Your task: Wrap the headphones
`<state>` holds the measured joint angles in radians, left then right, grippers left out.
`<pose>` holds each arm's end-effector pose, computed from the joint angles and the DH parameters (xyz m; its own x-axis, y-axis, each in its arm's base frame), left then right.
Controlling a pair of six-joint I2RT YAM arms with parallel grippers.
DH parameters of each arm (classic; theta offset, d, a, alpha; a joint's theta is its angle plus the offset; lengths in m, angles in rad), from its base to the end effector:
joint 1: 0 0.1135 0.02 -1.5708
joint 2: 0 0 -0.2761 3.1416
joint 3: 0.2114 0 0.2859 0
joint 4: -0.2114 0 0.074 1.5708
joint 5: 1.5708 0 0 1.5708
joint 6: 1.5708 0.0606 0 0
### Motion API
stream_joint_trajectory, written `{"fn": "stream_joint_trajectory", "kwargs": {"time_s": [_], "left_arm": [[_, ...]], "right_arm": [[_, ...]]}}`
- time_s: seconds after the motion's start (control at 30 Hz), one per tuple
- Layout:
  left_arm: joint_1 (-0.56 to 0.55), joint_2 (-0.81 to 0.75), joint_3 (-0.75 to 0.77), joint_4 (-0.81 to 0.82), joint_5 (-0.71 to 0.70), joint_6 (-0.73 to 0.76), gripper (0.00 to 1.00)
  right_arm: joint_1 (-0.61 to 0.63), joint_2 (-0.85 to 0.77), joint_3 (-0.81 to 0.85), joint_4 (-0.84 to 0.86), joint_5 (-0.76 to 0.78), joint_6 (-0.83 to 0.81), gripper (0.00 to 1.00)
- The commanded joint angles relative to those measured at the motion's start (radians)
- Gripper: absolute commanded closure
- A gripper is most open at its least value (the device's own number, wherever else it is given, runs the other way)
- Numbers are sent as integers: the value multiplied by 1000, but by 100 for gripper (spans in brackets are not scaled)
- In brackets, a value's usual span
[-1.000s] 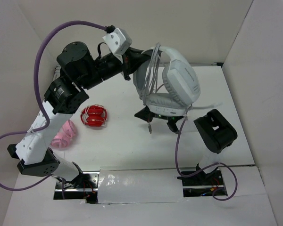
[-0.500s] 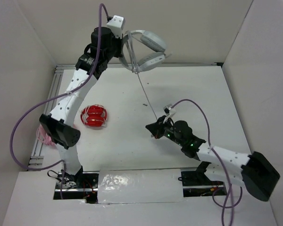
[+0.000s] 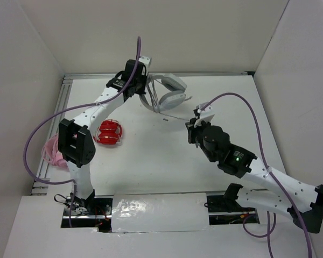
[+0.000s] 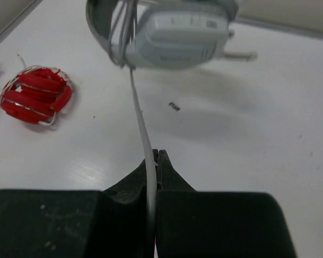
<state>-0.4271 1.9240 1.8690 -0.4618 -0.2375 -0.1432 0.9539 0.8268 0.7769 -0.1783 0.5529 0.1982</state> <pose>0.4732 -0.1997 0.3514 -0.4760 0.0642 -0.8771 0.1501 0.9886 -0.0090 0.1634 0.1753 0.3342 -0.2067 -0.0018 -0.9784 -0.3646 0.9281 0.0753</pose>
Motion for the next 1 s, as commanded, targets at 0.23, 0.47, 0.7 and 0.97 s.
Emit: {"fn": "stream_joint_trajectory", "kwargs": {"time_s": [0.23, 0.47, 0.7, 0.97], "left_arm": [[-148, -251, -414, 281, 197, 82, 100], [-294, -391, -537, 299, 193, 191, 100], [-420, -520, -659, 322, 269, 299, 100], [-434, -614, -670, 335, 380, 269, 100]], "right_arm": [[-309, 269, 486, -39, -408, -434, 100], [-484, 494, 764, -116, -660, -477, 100], [-615, 623, 776, -141, -916, -627, 100], [-693, 629, 678, -167, -1111, -610, 100]]}}
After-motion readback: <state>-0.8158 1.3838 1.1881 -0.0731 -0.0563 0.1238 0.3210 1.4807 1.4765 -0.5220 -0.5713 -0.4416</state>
